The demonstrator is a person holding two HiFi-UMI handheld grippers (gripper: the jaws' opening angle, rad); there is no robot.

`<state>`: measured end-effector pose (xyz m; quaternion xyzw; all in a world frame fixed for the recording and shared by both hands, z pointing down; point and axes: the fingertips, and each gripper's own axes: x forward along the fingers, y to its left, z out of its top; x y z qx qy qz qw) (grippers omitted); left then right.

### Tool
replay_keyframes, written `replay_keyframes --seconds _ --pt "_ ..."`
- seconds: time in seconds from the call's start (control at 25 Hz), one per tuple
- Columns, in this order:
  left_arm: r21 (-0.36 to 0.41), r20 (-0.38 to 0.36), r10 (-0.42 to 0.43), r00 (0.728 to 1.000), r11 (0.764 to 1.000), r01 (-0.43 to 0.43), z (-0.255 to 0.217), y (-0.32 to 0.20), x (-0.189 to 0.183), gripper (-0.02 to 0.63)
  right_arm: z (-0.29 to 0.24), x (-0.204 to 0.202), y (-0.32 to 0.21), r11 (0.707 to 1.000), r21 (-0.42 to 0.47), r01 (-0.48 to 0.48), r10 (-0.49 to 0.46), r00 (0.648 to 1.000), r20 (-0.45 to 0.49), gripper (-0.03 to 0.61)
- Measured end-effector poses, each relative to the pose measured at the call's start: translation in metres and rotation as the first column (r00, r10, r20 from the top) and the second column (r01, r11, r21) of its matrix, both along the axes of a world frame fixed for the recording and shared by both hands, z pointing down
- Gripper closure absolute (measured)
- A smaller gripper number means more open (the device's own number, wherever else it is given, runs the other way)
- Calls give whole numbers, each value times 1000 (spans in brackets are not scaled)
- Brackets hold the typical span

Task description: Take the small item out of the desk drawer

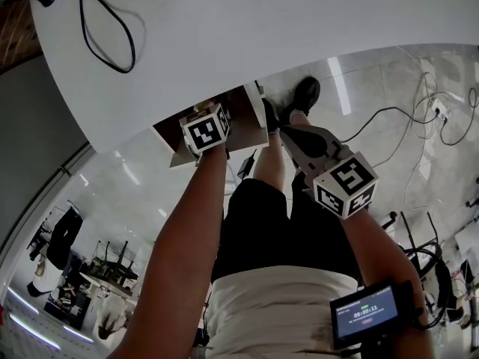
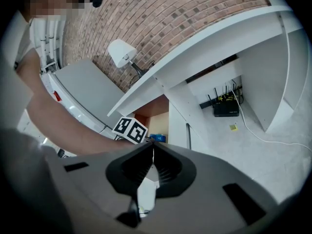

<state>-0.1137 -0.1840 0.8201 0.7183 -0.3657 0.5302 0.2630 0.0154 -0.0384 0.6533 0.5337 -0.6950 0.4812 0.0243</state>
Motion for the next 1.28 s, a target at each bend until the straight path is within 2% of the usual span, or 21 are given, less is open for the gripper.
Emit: replay_keyframes --seconds 0.2,0.52,1.28 --pt "11 -30 -16 999 1000 16 -12 0 -6 235 -5 -8 0 1000 5 21 -21 1000 -7 572" --pt "19 -89 -25 996 999 27 -28 3 4 235 -10 -13 -1 999 12 40 -40 999 -13 572" --pt "-2 -220 -55 974 998 56 -77 19 11 235 -21 -18 0 995 -2 95 -95 994 -52 572"
